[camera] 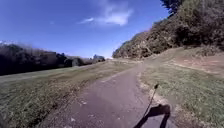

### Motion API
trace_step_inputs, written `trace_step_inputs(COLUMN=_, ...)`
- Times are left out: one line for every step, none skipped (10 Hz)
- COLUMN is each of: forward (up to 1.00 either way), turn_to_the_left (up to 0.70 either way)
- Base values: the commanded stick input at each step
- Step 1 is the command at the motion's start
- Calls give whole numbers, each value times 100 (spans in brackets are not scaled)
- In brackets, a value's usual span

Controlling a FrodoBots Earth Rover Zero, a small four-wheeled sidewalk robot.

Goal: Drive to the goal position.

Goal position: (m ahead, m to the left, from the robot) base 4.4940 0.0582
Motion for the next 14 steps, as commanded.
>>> trace_step_inputs(forward=30, turn_to_the_left=0)
trace_step_inputs(forward=30, turn_to_the_left=0)
trace_step_inputs(forward=30, turn_to_the_left=0)
trace_step_inputs(forward=30, turn_to_the_left=0)
trace_step_inputs(forward=30, turn_to_the_left=0)
trace_step_inputs(forward=30, turn_to_the_left=0)
trace_step_inputs(forward=30, turn_to_the_left=0)
trace_step_inputs(forward=30, turn_to_the_left=0)
trace_step_inputs(forward=30, turn_to_the_left=0)
trace_step_inputs(forward=30, turn_to_the_left=0)
trace_step_inputs(forward=30, turn_to_the_left=0)
trace_step_inputs(forward=30, turn_to_the_left=0)
trace_step_inputs(forward=30, turn_to_the_left=0)
trace_step_inputs(forward=30, turn_to_the_left=0)
